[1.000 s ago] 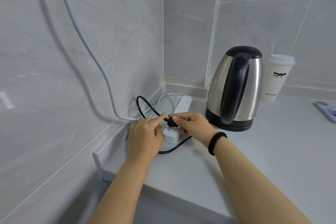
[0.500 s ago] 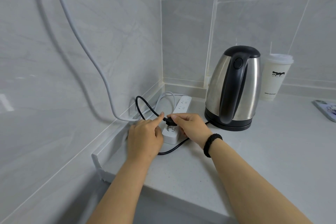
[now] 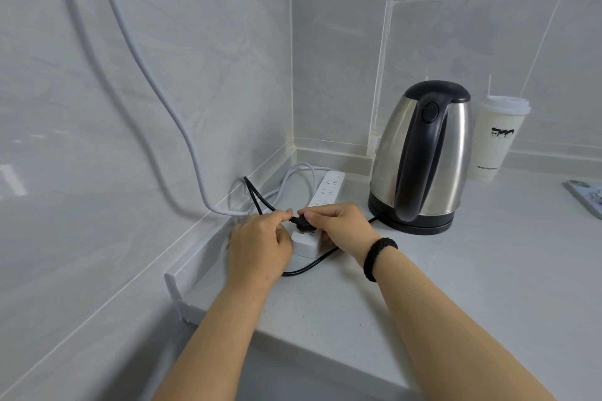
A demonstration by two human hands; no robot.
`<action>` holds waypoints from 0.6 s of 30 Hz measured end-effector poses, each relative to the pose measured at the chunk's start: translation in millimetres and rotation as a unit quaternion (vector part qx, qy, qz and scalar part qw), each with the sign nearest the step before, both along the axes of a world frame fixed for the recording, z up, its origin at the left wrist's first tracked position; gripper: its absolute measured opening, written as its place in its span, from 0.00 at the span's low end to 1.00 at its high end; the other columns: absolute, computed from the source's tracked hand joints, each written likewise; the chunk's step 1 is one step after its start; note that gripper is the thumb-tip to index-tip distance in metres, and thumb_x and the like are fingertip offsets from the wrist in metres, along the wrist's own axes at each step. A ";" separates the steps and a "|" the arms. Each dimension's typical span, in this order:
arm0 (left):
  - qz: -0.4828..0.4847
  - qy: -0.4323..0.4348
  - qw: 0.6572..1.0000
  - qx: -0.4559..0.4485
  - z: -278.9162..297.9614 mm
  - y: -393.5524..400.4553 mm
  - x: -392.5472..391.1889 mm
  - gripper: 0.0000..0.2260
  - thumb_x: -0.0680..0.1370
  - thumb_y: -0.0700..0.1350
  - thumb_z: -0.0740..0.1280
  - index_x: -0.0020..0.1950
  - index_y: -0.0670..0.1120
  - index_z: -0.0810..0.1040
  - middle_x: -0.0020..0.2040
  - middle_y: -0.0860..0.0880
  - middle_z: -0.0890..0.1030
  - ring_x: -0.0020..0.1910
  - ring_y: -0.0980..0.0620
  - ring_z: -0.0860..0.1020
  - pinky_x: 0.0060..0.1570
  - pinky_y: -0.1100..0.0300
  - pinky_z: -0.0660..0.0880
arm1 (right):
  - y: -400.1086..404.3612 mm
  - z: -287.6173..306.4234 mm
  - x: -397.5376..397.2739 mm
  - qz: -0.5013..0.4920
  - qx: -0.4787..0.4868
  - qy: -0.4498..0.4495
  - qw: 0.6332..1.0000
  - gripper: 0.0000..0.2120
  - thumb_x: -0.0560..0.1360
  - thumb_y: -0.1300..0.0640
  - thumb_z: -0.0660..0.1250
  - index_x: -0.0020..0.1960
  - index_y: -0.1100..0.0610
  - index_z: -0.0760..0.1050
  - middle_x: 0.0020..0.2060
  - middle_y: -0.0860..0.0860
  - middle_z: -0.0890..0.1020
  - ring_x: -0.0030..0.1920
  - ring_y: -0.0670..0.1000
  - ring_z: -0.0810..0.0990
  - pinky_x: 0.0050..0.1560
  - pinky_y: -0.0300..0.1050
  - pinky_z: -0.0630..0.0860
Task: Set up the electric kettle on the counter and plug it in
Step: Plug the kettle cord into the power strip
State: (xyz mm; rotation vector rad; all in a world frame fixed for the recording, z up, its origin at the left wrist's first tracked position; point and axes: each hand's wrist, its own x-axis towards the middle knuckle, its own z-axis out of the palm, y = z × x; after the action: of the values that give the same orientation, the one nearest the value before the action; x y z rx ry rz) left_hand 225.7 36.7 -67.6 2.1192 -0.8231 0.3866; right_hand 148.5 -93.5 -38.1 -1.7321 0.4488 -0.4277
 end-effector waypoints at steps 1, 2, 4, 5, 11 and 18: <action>-0.007 -0.003 1.000 0.000 -0.4 0.4 -0.2 0.18 0.75 0.37 0.62 0.58 0.52 0.82 0.49 0.50 0.84 0.52 0.47 0.78 0.54 0.47 0.75 | -0.1 1.3 -1.4 -0.004 0.002 0.003 1.000 0.09 0.77 0.59 0.67 0.55 0.56 0.83 0.44 0.47 0.85 0.32 0.34 0.77 0.38 0.27 0.71; -0.014 -0.006 1.000 0.000 -0.8 0.9 -0.2 0.18 0.75 0.37 0.62 0.59 0.52 0.82 0.47 0.50 0.84 0.51 0.47 0.79 0.53 0.47 0.75 | -0.5 2.0 -2.1 -0.006 0.006 0.005 1.000 0.09 0.77 0.59 0.67 0.54 0.56 0.83 0.43 0.47 0.85 0.28 0.35 0.75 0.35 0.28 0.72; -0.021 -0.011 1.000 -0.001 -1.1 1.0 0.7 0.18 0.74 0.36 0.63 0.59 0.52 0.81 0.45 0.50 0.84 0.49 0.48 0.79 0.52 0.46 0.75 | -0.3 3.3 -3.1 -0.006 0.017 0.011 1.000 0.08 0.76 0.59 0.68 0.53 0.55 0.83 0.40 0.46 0.84 0.26 0.39 0.72 0.33 0.31 0.73; -0.020 -0.013 1.000 -0.003 -1.1 1.1 0.8 0.18 0.74 0.36 0.63 0.59 0.52 0.82 0.45 0.50 0.84 0.49 0.48 0.79 0.52 0.46 0.75 | 0.3 4.0 -3.6 -0.005 0.020 0.013 1.000 0.08 0.76 0.59 0.68 0.52 0.54 0.83 0.39 0.46 0.84 0.27 0.40 0.72 0.34 0.32 0.74; -0.011 0.005 1.000 -0.013 -2.0 0.8 1.0 0.16 0.75 0.36 0.63 0.57 0.50 0.83 0.48 0.50 0.84 0.49 0.49 0.79 0.51 0.47 0.76 | -4.9 9.8 1.5 0.010 0.017 0.058 0.998 0.05 0.74 0.59 0.71 0.45 0.50 0.84 0.39 0.49 0.84 0.30 0.45 0.72 0.34 0.35 0.75; -0.014 0.005 1.000 -0.009 -2.7 -0.1 1.1 0.17 0.75 0.36 0.63 0.58 0.52 0.82 0.50 0.49 0.84 0.50 0.49 0.79 0.52 0.48 0.75 | -10.5 6.8 4.8 0.013 0.037 0.069 0.997 0.06 0.73 0.61 0.71 0.43 0.52 0.84 0.39 0.54 0.83 0.32 0.48 0.73 0.36 0.39 0.75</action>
State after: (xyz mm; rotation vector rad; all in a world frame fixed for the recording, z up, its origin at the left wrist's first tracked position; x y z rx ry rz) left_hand 226.8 36.6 -70.3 2.0887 -0.8400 0.3666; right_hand 153.2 -104.0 -31.3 -1.7006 0.5351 -0.2705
